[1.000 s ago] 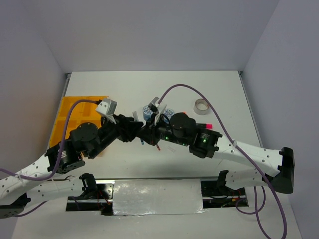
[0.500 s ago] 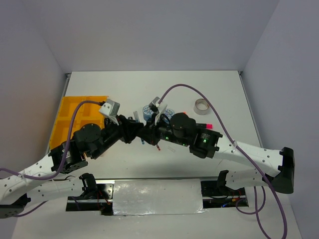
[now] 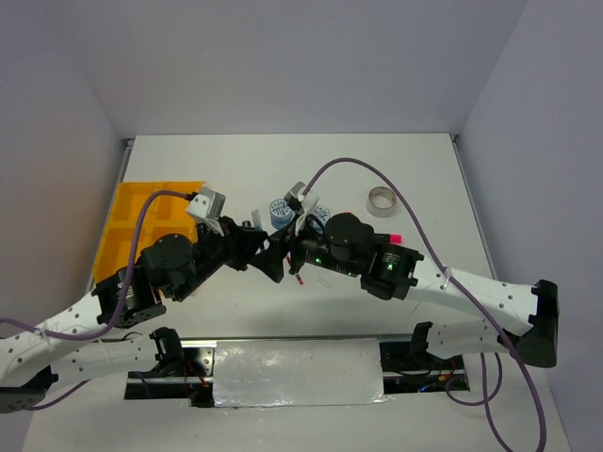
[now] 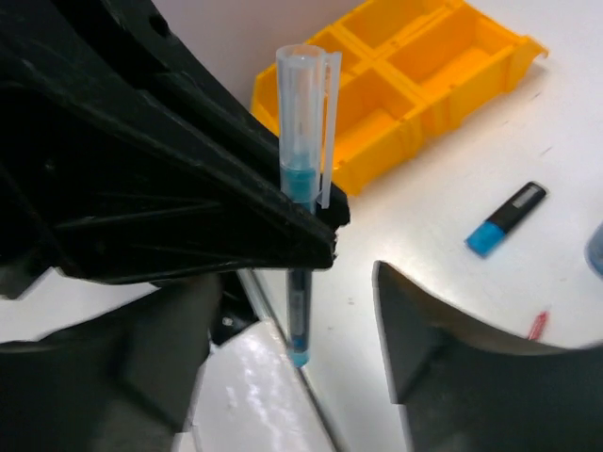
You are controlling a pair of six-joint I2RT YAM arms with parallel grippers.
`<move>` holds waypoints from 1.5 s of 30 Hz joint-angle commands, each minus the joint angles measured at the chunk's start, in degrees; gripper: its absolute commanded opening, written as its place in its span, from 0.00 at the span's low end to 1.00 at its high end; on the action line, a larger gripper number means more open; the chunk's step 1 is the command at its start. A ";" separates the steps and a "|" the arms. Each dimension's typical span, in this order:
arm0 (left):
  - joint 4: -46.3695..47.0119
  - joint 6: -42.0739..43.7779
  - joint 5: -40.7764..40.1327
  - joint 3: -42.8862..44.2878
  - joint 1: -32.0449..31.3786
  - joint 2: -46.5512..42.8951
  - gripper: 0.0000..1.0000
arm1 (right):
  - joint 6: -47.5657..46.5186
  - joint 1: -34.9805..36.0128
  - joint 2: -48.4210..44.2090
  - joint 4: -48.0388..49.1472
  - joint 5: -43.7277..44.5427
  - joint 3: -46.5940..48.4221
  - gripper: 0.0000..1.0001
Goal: Sort the stationery into containers
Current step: Place the pen in the storage box.
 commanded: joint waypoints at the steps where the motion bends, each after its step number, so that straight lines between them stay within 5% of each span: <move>1: -1.21 2.14 -4.66 1.44 -0.23 -0.53 0.00 | -0.74 0.49 -2.93 2.98 -0.61 0.07 0.83; 3: -2.87 2.93 -9.05 2.50 -0.32 0.08 0.00 | -1.01 0.40 -4.07 2.11 -0.71 -1.86 1.00; 9: -5.51 6.27 -20.10 6.10 2.92 3.77 0.00 | -0.74 0.05 -10.74 0.27 3.42 -9.59 1.00; 12: -10.96 6.71 -22.95 8.39 10.03 7.98 0.00 | -0.75 -0.04 -16.63 -2.89 7.37 -12.58 1.00; 19: -14.50 17.33 -9.62 7.78 38.13 19.40 0.00 | 0.66 -0.21 -30.69 -5.81 8.96 -18.73 1.00; 27: -4.66 24.47 -5.82 -4.07 48.09 18.90 0.00 | 0.66 -0.12 -37.55 -6.16 6.95 -23.65 1.00; 38: 8.36 13.32 -11.78 -17.18 51.45 20.30 0.00 | -0.22 -0.12 -41.52 -0.97 0.79 -27.97 1.00; 45: 7.49 6.19 -17.67 -19.90 51.54 18.73 0.00 | -2.06 -0.04 -43.88 -1.15 -1.14 -28.58 1.00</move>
